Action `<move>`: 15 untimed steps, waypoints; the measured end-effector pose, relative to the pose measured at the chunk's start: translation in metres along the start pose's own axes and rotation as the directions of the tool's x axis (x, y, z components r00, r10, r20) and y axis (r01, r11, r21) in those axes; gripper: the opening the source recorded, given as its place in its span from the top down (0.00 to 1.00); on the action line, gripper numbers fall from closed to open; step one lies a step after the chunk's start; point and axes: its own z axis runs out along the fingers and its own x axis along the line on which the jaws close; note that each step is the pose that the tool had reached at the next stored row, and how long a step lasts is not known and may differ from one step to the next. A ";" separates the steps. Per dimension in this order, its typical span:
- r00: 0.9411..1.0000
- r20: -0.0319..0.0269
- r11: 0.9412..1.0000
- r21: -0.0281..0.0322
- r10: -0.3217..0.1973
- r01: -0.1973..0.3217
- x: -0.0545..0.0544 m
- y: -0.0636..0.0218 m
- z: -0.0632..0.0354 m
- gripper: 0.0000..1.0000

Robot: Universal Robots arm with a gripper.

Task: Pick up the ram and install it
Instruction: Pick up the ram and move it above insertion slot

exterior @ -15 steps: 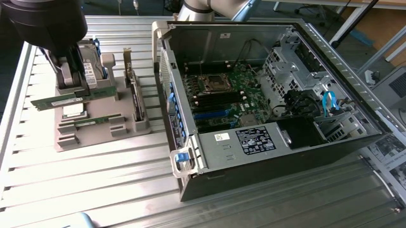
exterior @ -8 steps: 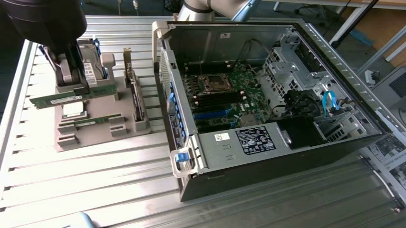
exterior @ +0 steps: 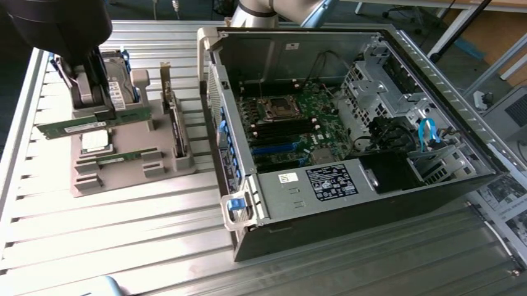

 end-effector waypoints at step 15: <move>1.000 0.000 1.000 0.000 0.000 0.000 0.000 -0.0020 -0.0109 0.87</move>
